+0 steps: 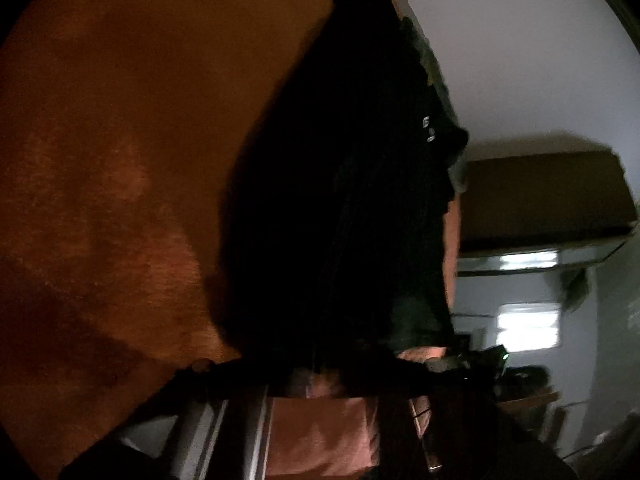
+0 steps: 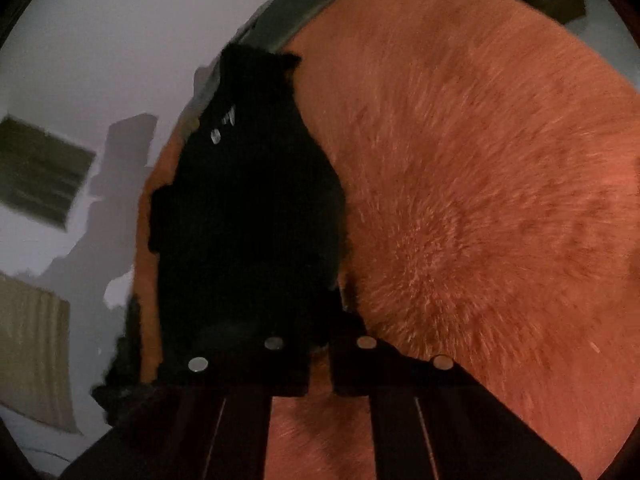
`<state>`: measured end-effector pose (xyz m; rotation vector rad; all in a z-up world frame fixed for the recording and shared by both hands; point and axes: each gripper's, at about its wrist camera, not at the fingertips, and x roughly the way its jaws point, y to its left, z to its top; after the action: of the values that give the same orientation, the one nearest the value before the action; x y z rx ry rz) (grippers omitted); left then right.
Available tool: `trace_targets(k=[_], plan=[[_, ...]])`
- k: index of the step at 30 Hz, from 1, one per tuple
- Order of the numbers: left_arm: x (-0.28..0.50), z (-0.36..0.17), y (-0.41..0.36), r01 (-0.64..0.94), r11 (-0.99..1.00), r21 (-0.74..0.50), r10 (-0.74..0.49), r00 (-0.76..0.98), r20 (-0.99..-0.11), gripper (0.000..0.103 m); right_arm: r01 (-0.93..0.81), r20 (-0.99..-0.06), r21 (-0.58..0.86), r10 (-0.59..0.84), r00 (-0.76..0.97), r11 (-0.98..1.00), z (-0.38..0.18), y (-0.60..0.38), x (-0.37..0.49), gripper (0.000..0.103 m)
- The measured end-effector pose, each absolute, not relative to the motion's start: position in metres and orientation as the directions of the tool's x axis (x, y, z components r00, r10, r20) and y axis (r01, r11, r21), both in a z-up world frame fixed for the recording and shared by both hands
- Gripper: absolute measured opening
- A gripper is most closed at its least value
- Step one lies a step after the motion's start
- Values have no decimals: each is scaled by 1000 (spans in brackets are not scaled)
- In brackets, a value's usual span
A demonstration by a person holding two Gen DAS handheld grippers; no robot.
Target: Fold clothes
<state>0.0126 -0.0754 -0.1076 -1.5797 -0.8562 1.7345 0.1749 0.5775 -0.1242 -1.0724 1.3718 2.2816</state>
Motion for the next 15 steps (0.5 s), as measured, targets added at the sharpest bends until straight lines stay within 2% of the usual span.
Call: trace_targets(k=[3,5,8,10,12,14,15], plan=[[15,-89,-95,-43,-597,-801,800,-117,-589,3,-596,-744,607,-114,-658,-525,-105,580,183,7],[15,-94,-106,-48,-636,-770,770,-107,-629,3,-644,-796,556,-115,-594,-526,-123,584,187,10],[19,-102,-117,-56,-695,-716,718,-95,-690,3,-731,-905,393,-93,-415,-557,-161,585,191,13],[26,-103,-122,-74,-703,-707,711,-85,-698,9,-728,-916,307,18,-401,-613,-157,577,200,13],[32,-101,-124,-110,-739,-664,673,-82,-735,22,-694,-904,239,105,-414,-679,-148,562,206,14],[39,-98,-125,-166,-778,-605,623,-90,-777,27,-609,-882,193,136,-451,-769,-139,537,204,30],[44,-96,-125,-202,-802,-561,588,-106,-802,28,-563,-875,166,142,-463,-810,-137,525,200,45]])
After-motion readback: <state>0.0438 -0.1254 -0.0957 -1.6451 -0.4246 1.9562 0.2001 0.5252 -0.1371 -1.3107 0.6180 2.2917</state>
